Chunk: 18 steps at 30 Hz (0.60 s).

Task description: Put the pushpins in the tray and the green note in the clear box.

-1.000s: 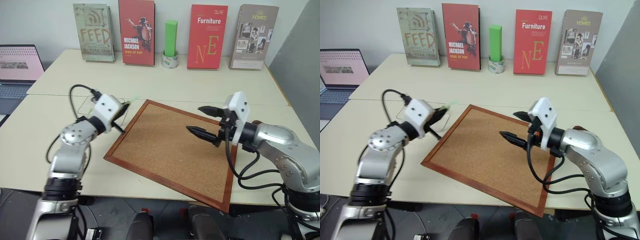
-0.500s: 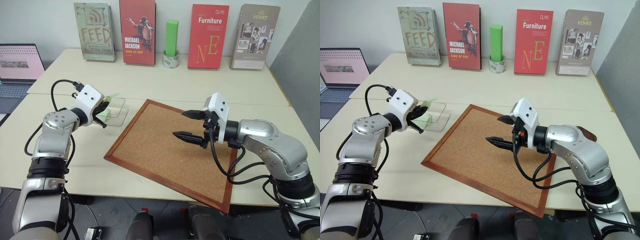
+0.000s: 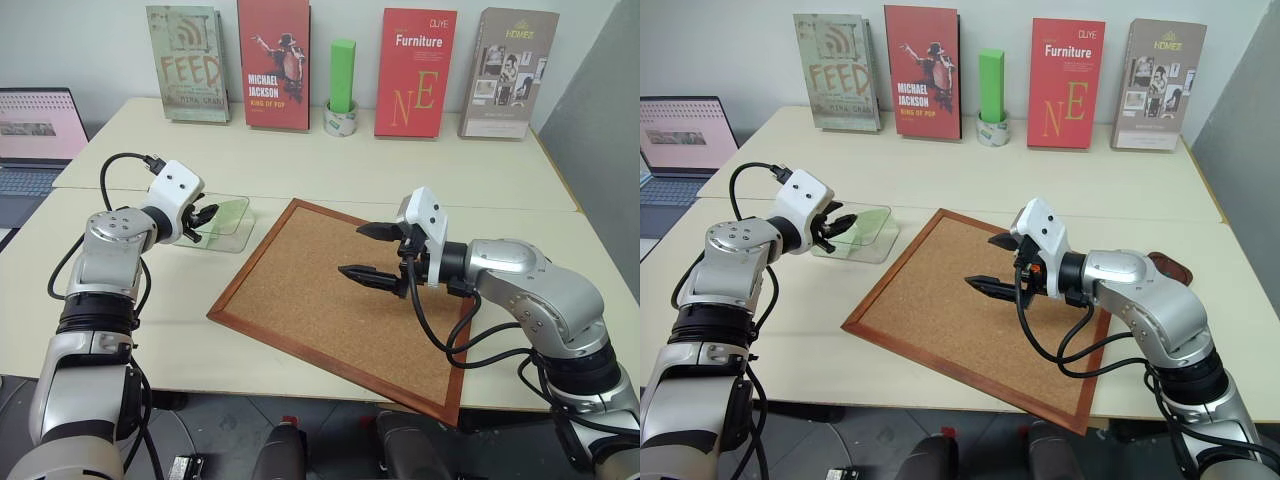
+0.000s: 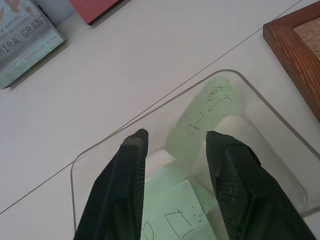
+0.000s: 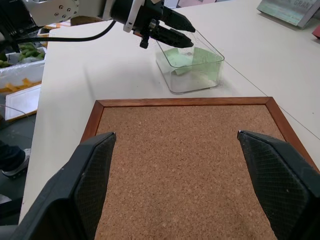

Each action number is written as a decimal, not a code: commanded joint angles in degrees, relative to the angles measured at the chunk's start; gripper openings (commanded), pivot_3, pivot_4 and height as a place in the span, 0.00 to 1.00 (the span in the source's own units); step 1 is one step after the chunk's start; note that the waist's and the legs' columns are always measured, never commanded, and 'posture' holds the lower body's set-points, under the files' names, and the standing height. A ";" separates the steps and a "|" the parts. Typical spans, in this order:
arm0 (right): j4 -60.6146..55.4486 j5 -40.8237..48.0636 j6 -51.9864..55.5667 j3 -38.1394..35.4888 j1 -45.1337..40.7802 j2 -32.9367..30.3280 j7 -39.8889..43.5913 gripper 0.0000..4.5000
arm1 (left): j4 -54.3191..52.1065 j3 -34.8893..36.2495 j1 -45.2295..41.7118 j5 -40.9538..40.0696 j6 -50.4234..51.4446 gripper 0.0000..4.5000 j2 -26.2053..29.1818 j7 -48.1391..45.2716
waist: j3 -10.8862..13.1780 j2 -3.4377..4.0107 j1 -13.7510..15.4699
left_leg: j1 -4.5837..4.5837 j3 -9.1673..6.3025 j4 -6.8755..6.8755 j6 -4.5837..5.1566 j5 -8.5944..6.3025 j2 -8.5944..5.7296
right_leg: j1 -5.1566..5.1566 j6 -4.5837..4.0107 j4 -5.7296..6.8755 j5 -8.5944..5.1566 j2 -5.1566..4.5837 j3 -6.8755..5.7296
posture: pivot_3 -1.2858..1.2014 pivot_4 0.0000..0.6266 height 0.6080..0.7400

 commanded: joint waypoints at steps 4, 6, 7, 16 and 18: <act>-1.57 0.43 -0.26 -1.31 -1.74 0.38 0.02 0.92 | -4.11 1.48 -1.31 -1.47 2.63 0.74 1.71 -1.67 | 0.00 0.00 0.00 | 0.00 0.00 0.00 0.00 0.00 0.00 | 0.00 0.00 0.00 0.00 0.00 0.00 | 0.52 0.24 1.00; -1.63 0.75 -0.14 -1.76 -1.81 0.53 -0.07 0.92 | -5.66 2.62 -1.34 -2.95 4.51 0.77 1.60 -2.25 | 0.00 0.00 0.00 | 0.00 0.00 0.00 0.00 0.00 0.00 | 0.00 0.00 0.00 0.00 0.00 0.00 | 0.52 0.24 1.00; -1.92 1.33 0.11 -2.42 -1.58 0.70 -0.29 0.92 | -6.92 3.63 -1.04 -4.31 5.52 0.77 1.44 -2.71 | 0.00 0.00 0.00 | 0.00 0.00 0.00 0.00 0.00 0.00 | 0.00 0.00 -0.01 0.00 0.00 0.00 | 0.52 0.24 1.00; -8.22 2.37 -2.96 -12.30 9.32 2.08 -7.17 0.92 | -24.94 8.89 8.02 -10.57 3.76 0.77 -0.73 -1.15 | 0.00 -0.01 0.17 | -0.03 -0.03 -0.01 0.00 0.00 0.01 | 0.00 -0.04 0.00 -0.03 -0.03 -0.01 | 0.52 0.24 1.00; -9.72 0.80 -6.11 -13.57 13.21 2.08 -8.05 0.92 | -27.82 8.50 9.65 -10.60 3.31 0.77 -0.98 -0.85 | -0.01 -0.04 0.53 | -0.04 -0.06 0.00 0.00 0.00 0.01 | 0.01 -0.04 -0.03 -0.02 -0.03 -0.05 | 0.52 0.24 1.00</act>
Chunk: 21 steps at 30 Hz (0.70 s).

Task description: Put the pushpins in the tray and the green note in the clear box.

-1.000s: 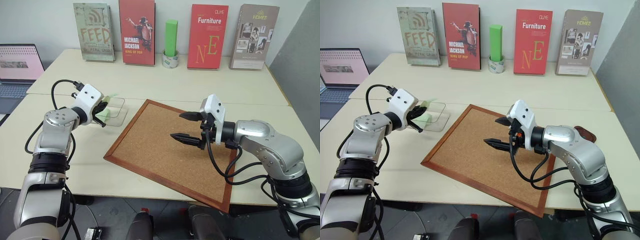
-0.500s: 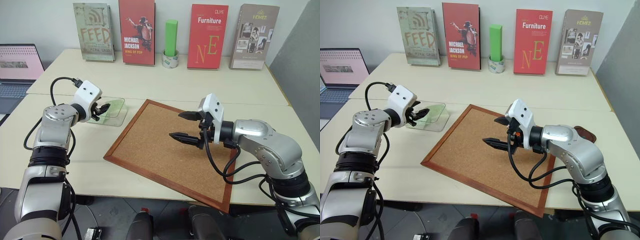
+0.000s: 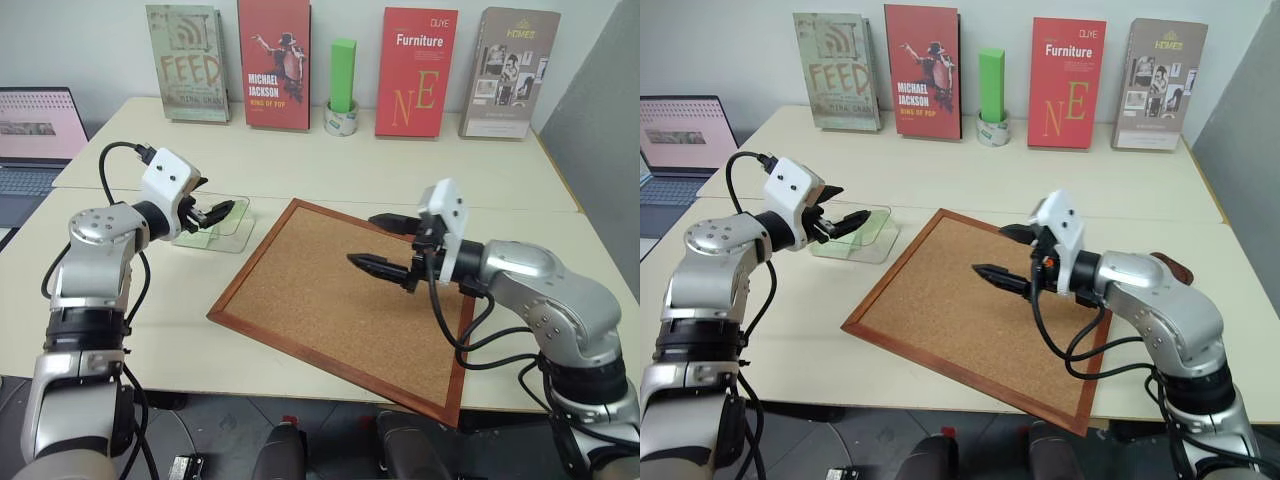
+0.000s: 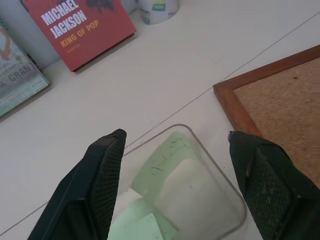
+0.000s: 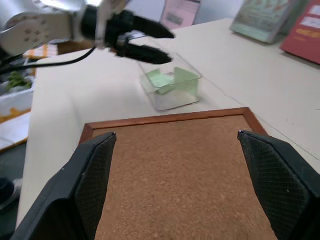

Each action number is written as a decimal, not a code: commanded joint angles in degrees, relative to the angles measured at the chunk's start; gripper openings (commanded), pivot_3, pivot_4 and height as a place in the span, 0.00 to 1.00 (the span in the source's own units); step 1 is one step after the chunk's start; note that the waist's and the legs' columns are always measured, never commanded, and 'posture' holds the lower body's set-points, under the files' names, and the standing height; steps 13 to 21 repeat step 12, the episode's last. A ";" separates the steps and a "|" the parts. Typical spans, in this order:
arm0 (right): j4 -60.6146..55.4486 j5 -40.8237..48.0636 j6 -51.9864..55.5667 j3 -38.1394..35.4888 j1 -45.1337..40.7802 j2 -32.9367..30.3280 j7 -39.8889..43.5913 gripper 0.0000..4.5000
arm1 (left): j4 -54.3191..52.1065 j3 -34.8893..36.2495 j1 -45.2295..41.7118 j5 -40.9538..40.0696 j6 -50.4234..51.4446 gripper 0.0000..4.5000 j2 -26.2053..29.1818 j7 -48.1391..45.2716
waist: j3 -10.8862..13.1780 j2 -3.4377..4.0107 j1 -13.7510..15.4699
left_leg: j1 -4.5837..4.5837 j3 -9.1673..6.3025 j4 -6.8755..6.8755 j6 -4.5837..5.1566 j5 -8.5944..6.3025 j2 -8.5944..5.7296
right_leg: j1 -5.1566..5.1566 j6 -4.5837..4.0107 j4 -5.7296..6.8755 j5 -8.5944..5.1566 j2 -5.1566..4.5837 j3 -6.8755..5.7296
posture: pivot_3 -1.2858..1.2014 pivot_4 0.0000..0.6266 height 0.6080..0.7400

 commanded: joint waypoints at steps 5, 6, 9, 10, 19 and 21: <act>-7.88 -5.62 -11.24 -5.39 15.21 -4.04 0.18 0.92 | -14.04 0.40 6.35 -6.24 -1.62 0.77 -0.16 -5.09 | -0.01 -0.01 -0.07 | 0.07 0.09 0.02 0.00 0.00 -0.03 | 0.02 0.02 0.00 0.01 -0.01 0.10 | 0.52 0.24 1.00; -8.02 -5.66 -11.67 -5.77 16.00 -4.74 0.47 0.92 | -14.65 0.04 6.75 -6.79 -1.01 0.77 0.18 -6.09 | 0.00 -0.01 -0.12 | 0.08 0.09 0.02 0.00 0.00 -0.03 | 0.03 0.02 0.01 0.00 -0.01 0.10 | 0.52 0.24 1.00; -7.98 -5.33 -12.61 -6.95 17.23 -6.13 1.19 0.92 | -16.20 0.01 7.29 -10.42 0.55 0.77 -0.05 -9.17 | 0.00 -0.01 -0.34 | 0.12 0.09 0.05 0.00 0.00 0.00 | 0.03 0.01 0.06 0.00 0.02 0.09 | 0.52 0.24 1.00; -7.79 -5.24 -12.73 -7.10 17.24 -6.38 1.33 0.92 | -16.38 -0.22 7.30 -10.57 0.47 0.77 -0.03 -9.43 | 0.00 -0.01 -0.44 | 0.15 0.09 0.06 0.01 0.01 0.02 | 0.04 0.01 0.07 0.00 0.03 0.09 | 0.52 0.24 1.00; -7.50 -5.28 -12.77 -7.05 17.10 -6.70 1.28 0.92 | -16.45 -0.71 7.42 -11.05 0.14 0.77 0.27 -10.51 | 0.00 -0.01 -0.50 | 0.17 0.10 0.07 0.01 0.01 0.04 | 0.04 0.00 0.07 -0.01 0.04 0.10 | 0.52 0.24 1.00; -7.50 -5.28 -12.77 -7.05 17.10 -6.70 1.28 0.92 | -16.45 -0.71 7.42 -11.05 0.14 0.77 0.27 -10.51 | 0.00 -0.01 -0.50 | 0.17 0.10 0.07 0.01 0.01 0.04 | 0.04 0.00 0.07 -0.01 0.04 0.10 | 0.52 0.24 1.00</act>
